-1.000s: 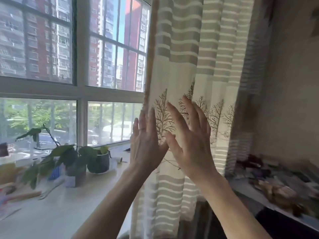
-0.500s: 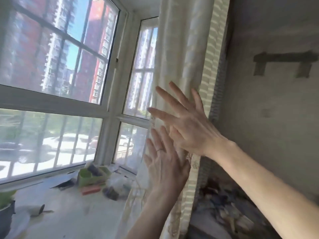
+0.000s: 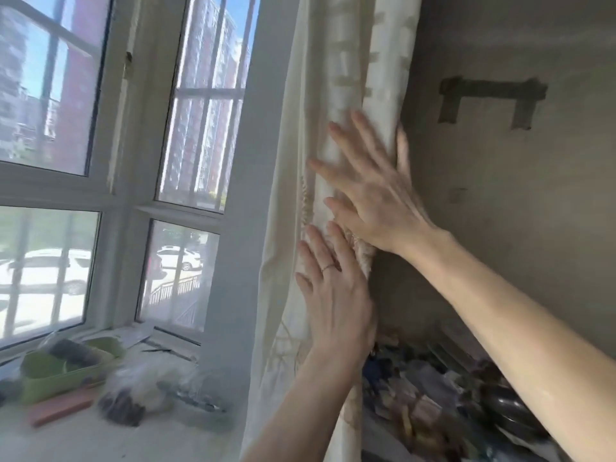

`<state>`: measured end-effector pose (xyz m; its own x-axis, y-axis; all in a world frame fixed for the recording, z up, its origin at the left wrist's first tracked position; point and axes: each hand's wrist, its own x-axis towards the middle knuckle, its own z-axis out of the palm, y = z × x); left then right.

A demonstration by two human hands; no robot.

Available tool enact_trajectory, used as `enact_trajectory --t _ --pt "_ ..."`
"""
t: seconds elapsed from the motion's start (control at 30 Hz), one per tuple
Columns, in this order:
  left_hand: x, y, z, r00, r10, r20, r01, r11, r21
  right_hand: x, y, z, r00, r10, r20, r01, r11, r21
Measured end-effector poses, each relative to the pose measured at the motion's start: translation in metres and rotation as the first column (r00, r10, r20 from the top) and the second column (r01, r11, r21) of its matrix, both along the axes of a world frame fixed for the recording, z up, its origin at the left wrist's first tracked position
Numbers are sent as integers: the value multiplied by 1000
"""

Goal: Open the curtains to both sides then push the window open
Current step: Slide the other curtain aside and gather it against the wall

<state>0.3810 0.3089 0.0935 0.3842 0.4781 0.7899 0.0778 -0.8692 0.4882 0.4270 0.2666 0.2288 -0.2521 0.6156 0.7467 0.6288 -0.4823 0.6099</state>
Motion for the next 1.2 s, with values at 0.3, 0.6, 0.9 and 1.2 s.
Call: enact_trajectory --t 0.3,0.6,0.9,1.2 --pt "124 37 2 991 39 -125 -40 999 -4 145 39 -2 1000 -5 -28 4 1000 -21" --pt "270 74 -5 948 149 -282 -150 989 18 301 76 -17 981 -66 -181 39 989 -144" --pt "291 110 -16 932 360 -48 -364 924 -116 332 85 -22 995 94 -32 -98 985 -142" --pt "305 124 -21 980 196 -28 -197 947 -252 326 116 -15 973 216 76 -208 973 -103"
